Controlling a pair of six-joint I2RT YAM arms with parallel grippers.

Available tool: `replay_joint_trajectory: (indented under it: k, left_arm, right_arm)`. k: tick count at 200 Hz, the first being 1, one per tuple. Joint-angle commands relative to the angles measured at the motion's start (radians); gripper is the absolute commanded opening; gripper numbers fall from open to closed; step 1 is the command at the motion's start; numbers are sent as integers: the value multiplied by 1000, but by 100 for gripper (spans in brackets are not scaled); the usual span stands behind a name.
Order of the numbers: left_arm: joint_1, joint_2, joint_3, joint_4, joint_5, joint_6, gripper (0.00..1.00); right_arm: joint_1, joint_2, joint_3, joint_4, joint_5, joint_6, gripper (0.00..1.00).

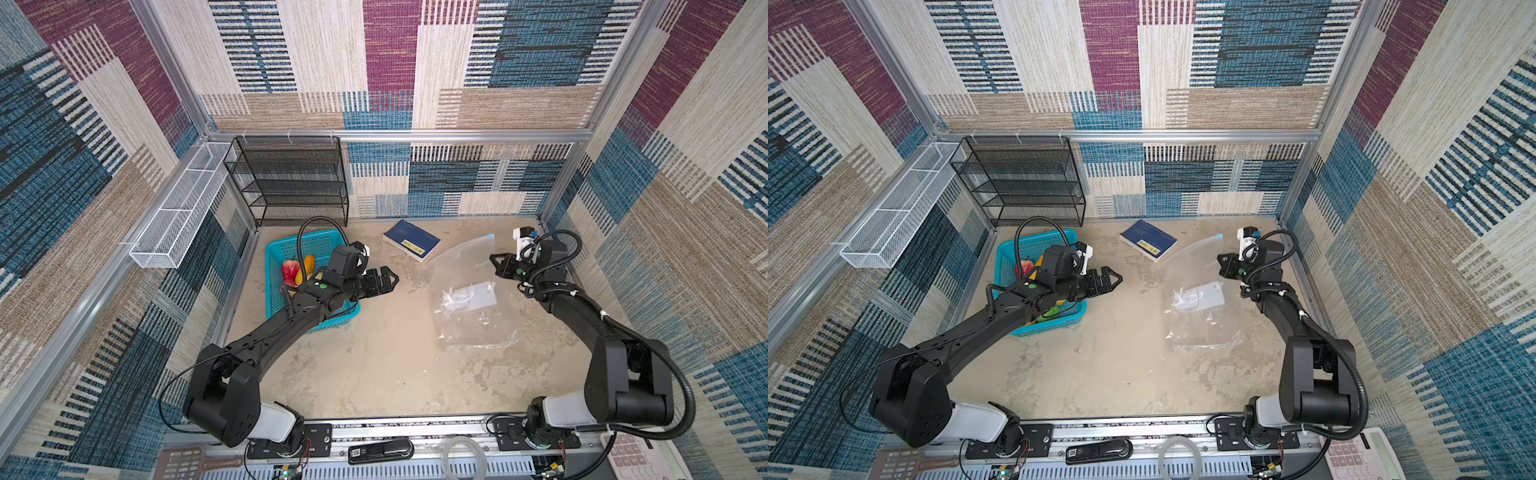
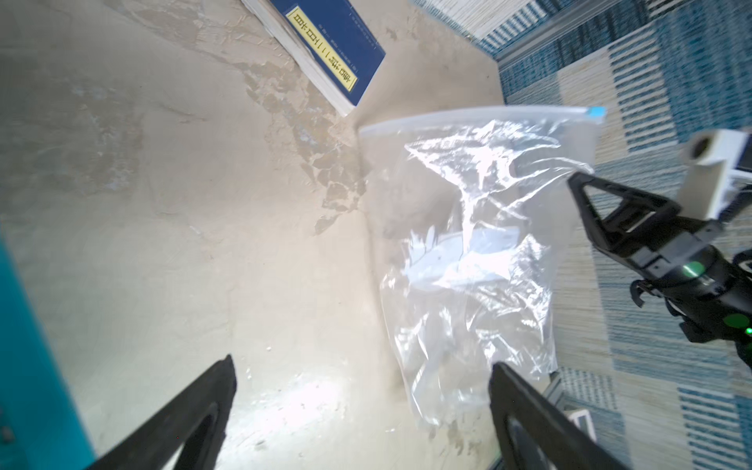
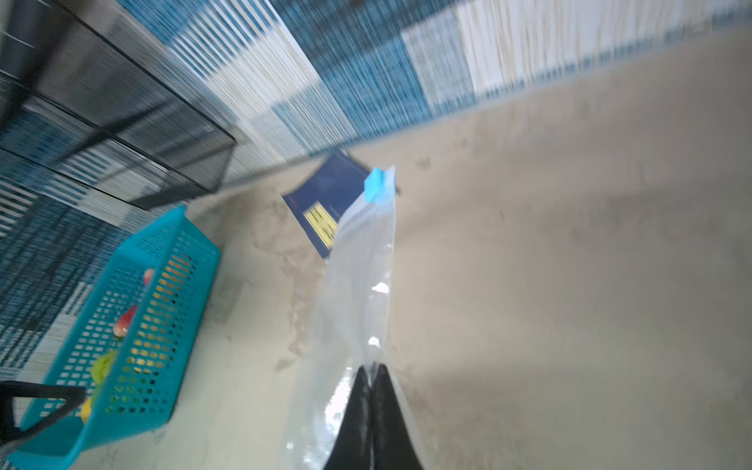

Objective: Place the food in the zip-top bag and seal the zipper
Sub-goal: 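Lift the bag's blue-tab corner with the right gripper while the left gripper approaches, then grasp the bag's opposite top edge with the left gripper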

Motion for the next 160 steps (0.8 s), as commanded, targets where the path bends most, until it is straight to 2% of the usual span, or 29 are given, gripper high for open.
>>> replay_joint_trajectory:
  k: [1,25,52,87,119,160]
  left_arm:
    - [-13,7,45,84,33,-111,99]
    - [-33,26,103,87,44,-154,99]
    - [-48,40,115,119,19,-219,99]
    - [-50,91,71,278,1,-434,99]
    - [-56,170,109,355,-13,-596,99]
    - [-62,289,170,479,-14,-772,99]
  right_arm:
    - [8,-37,93,-40,-11,-15,0]
    - [26,-86,150,-3,15,-26,0]
    - [81,-127,89,87,25,-46,0]
    - [147,-161,-36,195,-21,-58,0]
    - [193,-222,-159,300,-15,-75,0]
    - [201,-265,-274,373,-23,-75,0]
